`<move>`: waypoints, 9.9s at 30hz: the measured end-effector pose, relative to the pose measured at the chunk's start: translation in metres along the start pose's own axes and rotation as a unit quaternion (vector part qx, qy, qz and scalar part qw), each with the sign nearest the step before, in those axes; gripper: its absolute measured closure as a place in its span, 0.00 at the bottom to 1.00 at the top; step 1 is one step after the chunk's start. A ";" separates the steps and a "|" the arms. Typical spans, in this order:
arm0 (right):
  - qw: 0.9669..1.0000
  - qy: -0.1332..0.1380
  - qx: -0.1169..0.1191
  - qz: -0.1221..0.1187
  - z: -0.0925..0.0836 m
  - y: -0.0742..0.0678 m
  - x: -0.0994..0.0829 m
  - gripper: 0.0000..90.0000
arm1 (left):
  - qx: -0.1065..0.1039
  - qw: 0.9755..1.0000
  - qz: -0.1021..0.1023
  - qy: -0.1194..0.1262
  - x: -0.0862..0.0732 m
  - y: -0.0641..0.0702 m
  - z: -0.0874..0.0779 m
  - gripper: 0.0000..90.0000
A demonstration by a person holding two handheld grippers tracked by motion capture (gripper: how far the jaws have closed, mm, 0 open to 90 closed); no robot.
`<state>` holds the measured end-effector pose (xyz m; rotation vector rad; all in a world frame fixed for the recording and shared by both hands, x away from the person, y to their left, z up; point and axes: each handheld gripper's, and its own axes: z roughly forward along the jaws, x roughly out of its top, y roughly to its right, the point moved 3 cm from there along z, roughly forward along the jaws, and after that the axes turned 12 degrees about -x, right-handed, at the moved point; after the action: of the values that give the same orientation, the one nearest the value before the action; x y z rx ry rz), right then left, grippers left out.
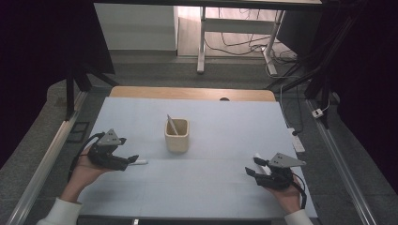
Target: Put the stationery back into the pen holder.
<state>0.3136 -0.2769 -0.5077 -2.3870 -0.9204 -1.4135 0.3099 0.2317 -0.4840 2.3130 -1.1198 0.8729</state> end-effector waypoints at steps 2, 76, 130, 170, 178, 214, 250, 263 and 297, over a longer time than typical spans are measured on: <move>1.000 -0.001 -0.001 0.000 0.000 0.000 0.000 0.49 | -0.008 1.000 0.008 -0.009 0.002 -0.001 0.003 0.21; 1.000 -0.021 0.004 -0.008 0.004 -0.003 -0.005 0.47 | -0.137 0.959 0.104 -0.223 -0.011 -0.036 0.068 0.64; 1.000 -0.012 0.006 -0.003 0.002 -0.002 -0.004 0.47 | -0.094 0.981 0.096 -0.142 -0.001 -0.033 0.030 0.87; 1.000 -0.010 0.003 0.000 0.001 0.000 -0.004 0.46 | -0.033 0.999 0.032 -0.016 0.022 -0.032 -0.001 0.86; 1.000 -0.009 0.003 0.000 0.001 0.000 -0.004 0.46 | -0.027 0.999 0.030 0.010 0.025 -0.031 -0.006 0.87; 1.000 -0.009 0.001 0.000 0.001 0.001 -0.004 0.46 | -0.025 0.987 0.020 0.156 0.053 -0.021 -0.026 0.86; 1.000 -0.010 0.002 -0.002 0.001 0.001 -0.004 0.46 | -0.051 0.971 0.022 0.231 0.090 -0.009 -0.024 0.86; 1.000 -0.007 0.000 -0.001 0.000 0.001 -0.004 0.46 | -0.058 0.968 0.034 0.240 0.111 -0.002 -0.018 0.86; 1.000 -0.007 0.003 0.002 0.000 0.002 -0.004 0.46 | -0.084 0.966 0.025 0.245 0.145 -0.003 0.017 0.86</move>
<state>0.3136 -0.2801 -0.5107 -2.3957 -0.9212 -1.3934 0.3872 0.1449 -0.3950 1.7979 -0.9886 1.2317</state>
